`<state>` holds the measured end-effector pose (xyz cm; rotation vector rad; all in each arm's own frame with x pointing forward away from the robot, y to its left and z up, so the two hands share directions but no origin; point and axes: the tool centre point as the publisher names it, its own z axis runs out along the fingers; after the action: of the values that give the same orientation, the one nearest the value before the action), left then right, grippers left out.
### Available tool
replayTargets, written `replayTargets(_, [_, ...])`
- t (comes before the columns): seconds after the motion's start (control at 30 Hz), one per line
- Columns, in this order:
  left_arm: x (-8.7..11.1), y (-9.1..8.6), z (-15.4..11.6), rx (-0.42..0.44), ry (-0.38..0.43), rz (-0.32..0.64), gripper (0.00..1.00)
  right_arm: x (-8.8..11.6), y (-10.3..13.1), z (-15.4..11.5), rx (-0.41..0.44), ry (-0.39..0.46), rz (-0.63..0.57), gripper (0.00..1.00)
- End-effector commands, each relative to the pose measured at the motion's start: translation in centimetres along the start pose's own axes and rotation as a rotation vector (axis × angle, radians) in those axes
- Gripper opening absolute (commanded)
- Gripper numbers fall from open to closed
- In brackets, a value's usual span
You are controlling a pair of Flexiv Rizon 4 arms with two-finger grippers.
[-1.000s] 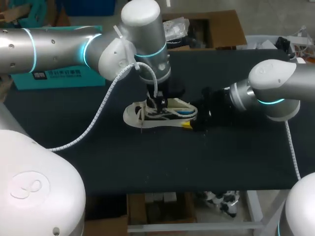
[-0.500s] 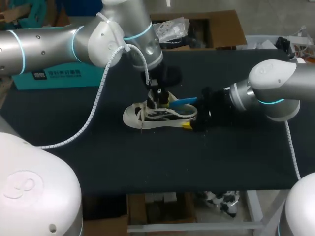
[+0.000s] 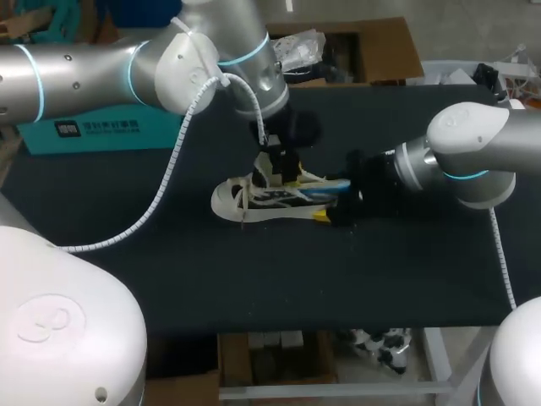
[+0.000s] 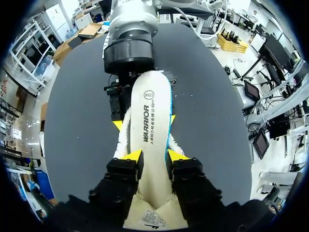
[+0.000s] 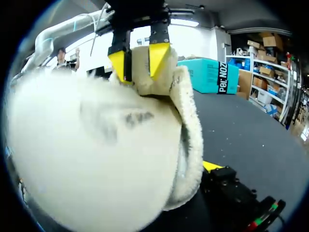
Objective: Open the shoe tongue, take the insole out of the shoe, put the insole back into the shoe, and pack the shoe into the shoebox
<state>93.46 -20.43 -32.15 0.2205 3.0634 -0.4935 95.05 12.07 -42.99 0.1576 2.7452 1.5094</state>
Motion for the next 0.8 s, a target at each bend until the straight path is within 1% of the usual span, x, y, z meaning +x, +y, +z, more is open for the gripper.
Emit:
replayTargets(0.03, [0.6,-0.8,0.3,-0.018,-0.015,-0.008,0.48,0.1,-0.5,0.3,-0.003,0.001,-0.001,0.0])
replayTargets(0.13, [1.1,-1.1,0.4,-0.014,-0.019,0.01,0.47,0.1,-0.5,0.3,-0.003,0.001,-0.001,0.0])
replayTargets(0.27, [2.7,-1.9,0.3,-0.014,-0.046,0.064,0.47,0.1,-0.5,0.3,-0.003,0.001,-0.001,0.0])
replayTargets(0.4, [3.3,-2.5,0.8,-0.019,-0.066,0.105,0.47,0.1,-0.5,0.3,-0.003,0.001,-0.001,0.0])
replayTargets(0.5, [3.2,-2.8,1.4,-0.018,-0.078,0.115,0.47,0.1,-0.5,0.3,-0.003,0.001,-0.001,0.0])
replayTargets(0.57, [3.0,-3.1,2.0,-0.033,-0.096,0.103,0.48,0.1,-0.5,0.3,-0.003,0.001,-0.001,0.0])
replayTargets(0.6, [2.8,-3.2,2.2,-0.031,-0.095,0.105,0.47,0.1,-0.5,0.3,-0.003,0.001,-0.001,0.0])
replayTargets(0.67, [2.4,-3.5,2.6,-0.039,-0.121,0.076,0.46,0.1,-0.5,0.3,-0.003,0.001,-0.001,0.0])
replayTargets(0.8, [1.8,-3.9,3.1,-0.043,-0.157,0.062,0.45,0.1,-0.5,0.3,-0.003,0.001,-0.001,0.0])
